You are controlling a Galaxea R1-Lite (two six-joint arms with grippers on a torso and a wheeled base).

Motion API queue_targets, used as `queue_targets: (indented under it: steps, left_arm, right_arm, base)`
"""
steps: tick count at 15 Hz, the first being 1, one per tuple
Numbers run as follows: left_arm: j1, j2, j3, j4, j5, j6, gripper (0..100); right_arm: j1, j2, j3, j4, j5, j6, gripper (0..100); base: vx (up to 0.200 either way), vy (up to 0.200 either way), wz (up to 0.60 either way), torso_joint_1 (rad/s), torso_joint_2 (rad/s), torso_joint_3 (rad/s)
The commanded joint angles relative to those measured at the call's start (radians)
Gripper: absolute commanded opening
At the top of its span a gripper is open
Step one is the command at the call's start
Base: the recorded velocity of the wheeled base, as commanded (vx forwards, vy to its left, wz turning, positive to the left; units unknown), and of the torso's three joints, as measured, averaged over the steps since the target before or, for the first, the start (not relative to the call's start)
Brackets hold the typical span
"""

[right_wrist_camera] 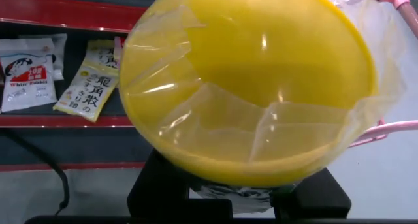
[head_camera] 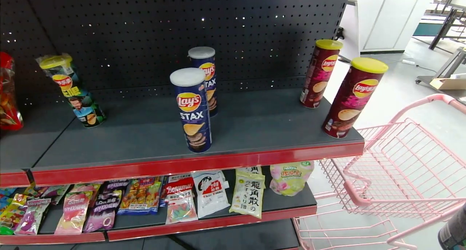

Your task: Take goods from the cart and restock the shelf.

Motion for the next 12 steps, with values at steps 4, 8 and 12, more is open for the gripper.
queue_targets:
  steps: [4,8,12]
  left_arm:
    - [0.000,-0.014,0.001,0.001,0.002,0.000,100]
    - [0.000,-0.020,0.001,0.001,0.002,0.009,100]
    - [0.000,-0.026,0.001,0.001,0.002,0.014,100]
  right_arm:
    - [-0.001,-0.031,0.012,0.001,-0.002,-0.012,0]
    - [0.000,-0.031,0.011,0.001,0.000,-0.014,0]
    - [0.000,-0.031,0.011,-0.002,0.000,-0.021,0]
  base:
    - [0.000,0.200,0.00,0.000,0.00,0.000]
    - [0.000,0.200,0.00,0.002,0.00,0.002]
    - [0.000,0.200,0.00,0.001,0.00,0.002]
